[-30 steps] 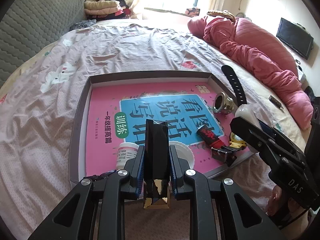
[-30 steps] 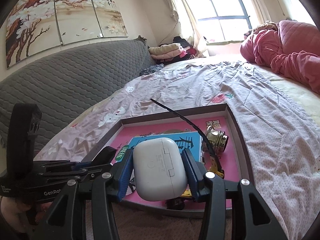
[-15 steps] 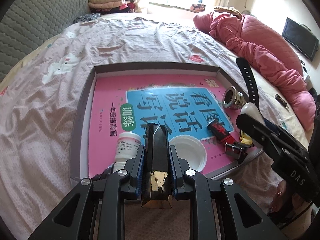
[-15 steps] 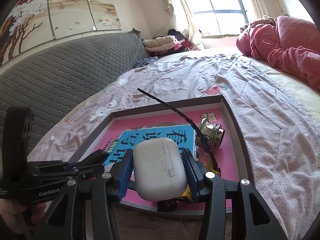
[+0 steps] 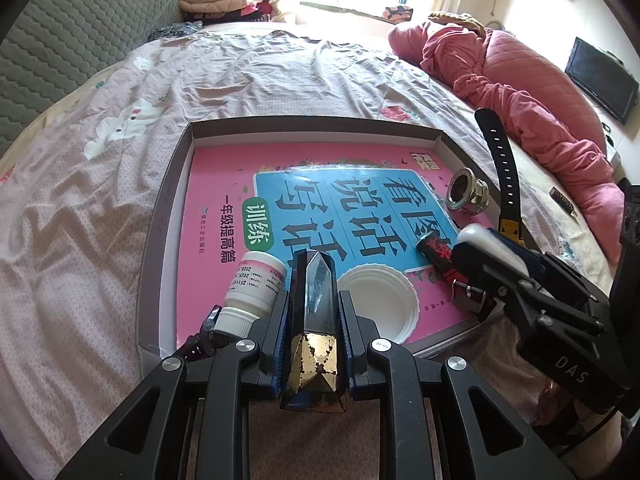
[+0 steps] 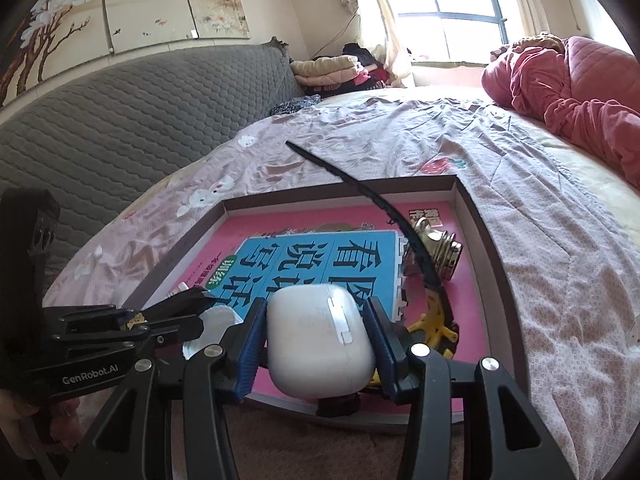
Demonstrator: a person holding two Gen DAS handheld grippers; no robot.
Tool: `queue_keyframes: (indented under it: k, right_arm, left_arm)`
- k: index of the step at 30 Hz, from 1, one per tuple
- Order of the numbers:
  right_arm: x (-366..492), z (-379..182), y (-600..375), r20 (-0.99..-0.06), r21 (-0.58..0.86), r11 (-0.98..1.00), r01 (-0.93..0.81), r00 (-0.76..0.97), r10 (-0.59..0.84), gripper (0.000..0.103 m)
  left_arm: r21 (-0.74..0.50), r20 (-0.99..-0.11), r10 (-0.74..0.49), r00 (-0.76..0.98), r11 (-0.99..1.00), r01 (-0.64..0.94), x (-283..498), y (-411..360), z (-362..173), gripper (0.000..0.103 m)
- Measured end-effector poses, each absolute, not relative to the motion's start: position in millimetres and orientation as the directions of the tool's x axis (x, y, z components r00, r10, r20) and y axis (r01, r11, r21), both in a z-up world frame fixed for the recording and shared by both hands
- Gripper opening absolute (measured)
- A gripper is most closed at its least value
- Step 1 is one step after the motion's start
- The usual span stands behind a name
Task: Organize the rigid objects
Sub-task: 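Carry the black-and-gold case into the box with the left tool while the right tool carries the earbud case there, then lower the earbud case into the box and open the right tool while the left tool releases the black case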
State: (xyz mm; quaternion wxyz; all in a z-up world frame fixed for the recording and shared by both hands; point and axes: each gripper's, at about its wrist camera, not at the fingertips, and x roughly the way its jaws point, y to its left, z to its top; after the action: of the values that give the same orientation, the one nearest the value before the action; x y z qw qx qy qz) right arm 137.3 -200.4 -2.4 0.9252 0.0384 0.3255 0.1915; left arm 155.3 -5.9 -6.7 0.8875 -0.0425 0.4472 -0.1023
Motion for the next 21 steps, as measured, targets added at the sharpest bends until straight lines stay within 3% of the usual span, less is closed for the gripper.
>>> queue_keyframes:
  k: [2,13,21]
  right_arm:
    - [137.9,-4.0,-197.2,-0.597,0.185,0.923,-0.336,0.708,0.377,0.044]
    - [138.0,-6.2,-191.2,-0.605,0.157,0.922,-0.354,0.703,0.373,0.045]
    - [139.6,-7.6,-193.6,-0.601,0.214,0.903,-0.373,0.679,0.423,0.045]
  left_arm:
    - [-0.167,-0.785,-0.220,0.579,0.975,0.143,155.2,-6.0,-6.6,0.022]
    - [-0.173,-0.785,-0.223,0.579,0.975,0.140,154.8,-6.0,-6.7,0.022]
    - [-0.183,-0.791,-0.222,0.571,0.975,0.126,157.1,-2.6,-6.5,0.022]
